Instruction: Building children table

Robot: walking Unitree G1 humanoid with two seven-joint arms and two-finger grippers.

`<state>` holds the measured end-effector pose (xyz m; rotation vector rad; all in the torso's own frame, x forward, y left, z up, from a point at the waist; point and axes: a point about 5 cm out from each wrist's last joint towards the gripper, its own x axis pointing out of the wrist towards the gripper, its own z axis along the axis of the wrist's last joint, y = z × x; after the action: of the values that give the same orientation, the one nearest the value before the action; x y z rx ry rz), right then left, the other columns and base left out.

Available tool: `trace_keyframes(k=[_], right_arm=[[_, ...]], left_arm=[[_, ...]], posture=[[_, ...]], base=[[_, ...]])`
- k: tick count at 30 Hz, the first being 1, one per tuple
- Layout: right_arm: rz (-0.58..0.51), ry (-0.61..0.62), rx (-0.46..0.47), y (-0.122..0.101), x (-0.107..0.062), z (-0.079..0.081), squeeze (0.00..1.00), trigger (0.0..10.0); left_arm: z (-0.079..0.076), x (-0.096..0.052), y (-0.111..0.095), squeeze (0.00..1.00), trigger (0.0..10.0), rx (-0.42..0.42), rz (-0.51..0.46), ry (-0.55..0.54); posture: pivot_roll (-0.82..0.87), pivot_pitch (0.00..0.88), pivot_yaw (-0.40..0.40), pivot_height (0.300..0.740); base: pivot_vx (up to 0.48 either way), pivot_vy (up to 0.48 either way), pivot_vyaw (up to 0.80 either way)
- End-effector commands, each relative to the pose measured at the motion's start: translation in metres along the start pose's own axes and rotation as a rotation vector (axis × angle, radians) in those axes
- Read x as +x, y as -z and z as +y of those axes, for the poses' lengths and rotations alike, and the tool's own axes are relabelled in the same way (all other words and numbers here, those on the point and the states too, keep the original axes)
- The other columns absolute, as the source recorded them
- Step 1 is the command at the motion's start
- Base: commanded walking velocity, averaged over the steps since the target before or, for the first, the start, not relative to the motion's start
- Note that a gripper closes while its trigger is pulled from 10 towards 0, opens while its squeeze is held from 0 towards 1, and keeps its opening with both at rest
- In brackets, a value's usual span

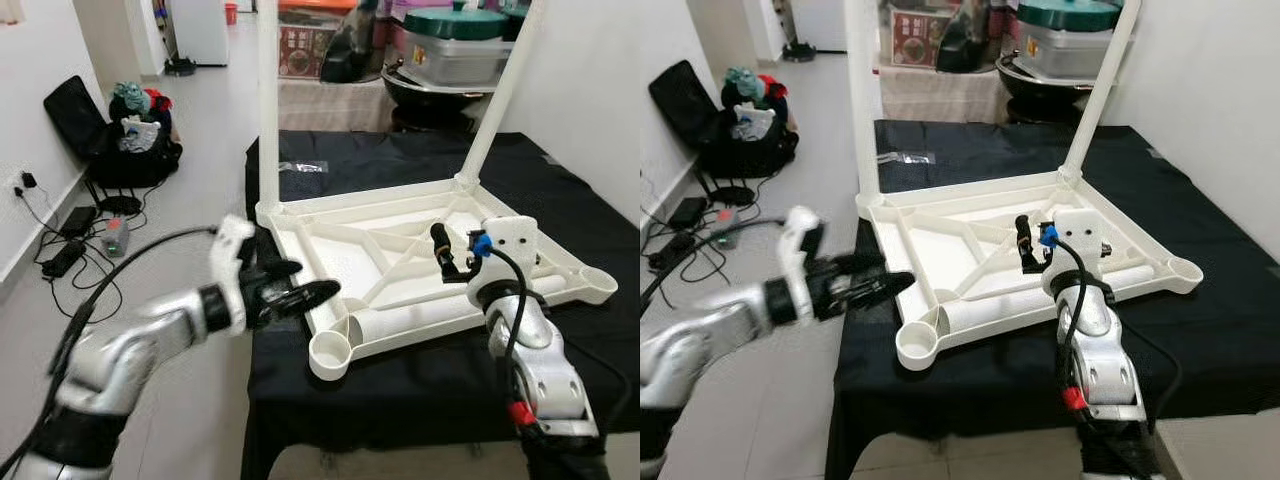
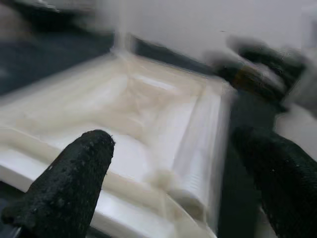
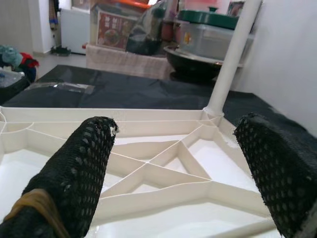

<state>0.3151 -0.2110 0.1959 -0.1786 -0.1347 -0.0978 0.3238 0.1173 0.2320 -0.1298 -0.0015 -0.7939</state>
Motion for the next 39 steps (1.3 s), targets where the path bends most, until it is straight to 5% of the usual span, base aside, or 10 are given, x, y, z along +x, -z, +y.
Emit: trace_keyframes(k=[1,5,7,8,13,19,30,32,39], right_arm=[[0.003,-0.014,-0.001,0.0,0.001,0.007,0.0,10.0],[0.001,-0.021,-0.001,0.0,0.001,0.011,0.0,10.0],[0.006,-0.028,0.0,0.0,0.001,0.012,0.0,10.0],[0.013,-0.031,-0.003,0.002,-0.001,0.012,0.0,10.0],[0.038,-0.027,-0.015,0.007,-0.007,0.009,0.0,10.0],[0.063,-0.027,-0.049,0.014,-0.011,0.005,0.0,10.0],[0.042,-0.048,-0.083,0.011,-0.008,0.009,0.0,10.0],[0.029,-0.049,-0.068,0.008,-0.008,0.011,0.0,10.0],[0.033,-0.045,-0.062,0.009,-0.011,0.011,0.0,10.0]], left_arm=[[-0.004,0.022,-0.017,0.0,10.0,-0.112,-0.099,-0.02],[-0.026,0.029,0.0,0.0,10.0,-0.223,-0.02,0.118],[-0.039,0.027,0.04,0.0,10.0,-0.312,0.163,0.135],[-0.045,0.017,0.063,0.0,10.0,-0.369,0.267,0.134],[-0.056,-0.015,0.092,0.0,10.0,-0.498,0.393,0.182],[-0.043,-0.053,0.093,0.0,10.0,-0.634,0.334,0.118],[-0.035,-0.049,0.086,0.0,10.0,-0.683,0.209,0.046],[-0.03,-0.043,0.076,0.0,10.0,-0.622,0.136,0.01],[-0.031,-0.04,0.072,0.0,10.0,-0.616,0.104,-0.015]], posture=[[0.07,0.0,-0.07,0.74],[0.07,0.0,-0.064,0.74],[0.06,0.0,-0.062,0.74],[0.06,0.0,-0.053,0.74],[0.06,0.0,-0.054,0.74],[0.08,0.0,-0.069,0.74],[0.08,0.0,-0.078,0.74],[0.07,0.0,-0.074,0.74],[0.07,0.0,-0.073,0.74]], base=[[0.0,0.0,0.0],[0.0,0.0,0.0],[0.0,0.0,0.0],[0.0,0.0,0.0],[0.0,0.0,0.0],[0.0,0.0,0.0],[0.0,0.0,0.0],[0.0,0.0,0.0],[0.0,0.0,0.0]])
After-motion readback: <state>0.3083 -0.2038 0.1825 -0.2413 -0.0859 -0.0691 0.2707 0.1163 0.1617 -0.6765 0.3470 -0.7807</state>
